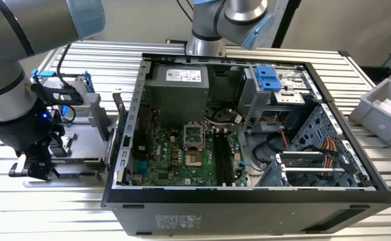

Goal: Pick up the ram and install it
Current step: 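Pick up the ram and move it above insertion slot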

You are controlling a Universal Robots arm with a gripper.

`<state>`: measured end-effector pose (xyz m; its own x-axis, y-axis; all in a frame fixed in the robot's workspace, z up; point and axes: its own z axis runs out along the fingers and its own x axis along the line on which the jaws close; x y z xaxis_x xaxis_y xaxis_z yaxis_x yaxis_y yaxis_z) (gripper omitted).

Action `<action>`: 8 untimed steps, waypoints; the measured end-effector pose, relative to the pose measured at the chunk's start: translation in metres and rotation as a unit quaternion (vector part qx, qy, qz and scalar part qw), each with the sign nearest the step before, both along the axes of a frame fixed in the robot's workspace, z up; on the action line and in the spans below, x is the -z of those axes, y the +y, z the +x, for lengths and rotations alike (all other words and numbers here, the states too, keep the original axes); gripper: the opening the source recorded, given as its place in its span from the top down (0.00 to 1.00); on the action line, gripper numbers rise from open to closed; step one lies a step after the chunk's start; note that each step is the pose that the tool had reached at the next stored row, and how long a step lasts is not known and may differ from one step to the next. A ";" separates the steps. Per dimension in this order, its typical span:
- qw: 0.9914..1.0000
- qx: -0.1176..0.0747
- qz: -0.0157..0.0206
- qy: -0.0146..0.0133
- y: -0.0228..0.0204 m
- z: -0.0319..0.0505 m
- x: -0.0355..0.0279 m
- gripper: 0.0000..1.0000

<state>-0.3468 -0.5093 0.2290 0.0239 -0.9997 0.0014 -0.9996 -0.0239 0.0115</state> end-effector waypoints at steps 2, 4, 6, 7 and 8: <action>1.000 0.000 0.000 0.000 -0.0001 -0.0001 0.0011 0.00; 1.000 0.000 0.000 0.000 -0.0004 0.0000 0.0023 0.00; 1.000 0.000 0.000 0.000 -0.0008 0.0000 0.0035 0.00; 1.000 0.000 0.000 0.000 -0.0011 0.0000 0.0040 0.00; 1.000 0.000 0.000 0.000 -0.0012 0.0000 0.0046 0.00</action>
<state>-0.3468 -0.5105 0.2244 0.0238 -0.9997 0.0014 -0.9997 -0.0238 0.0115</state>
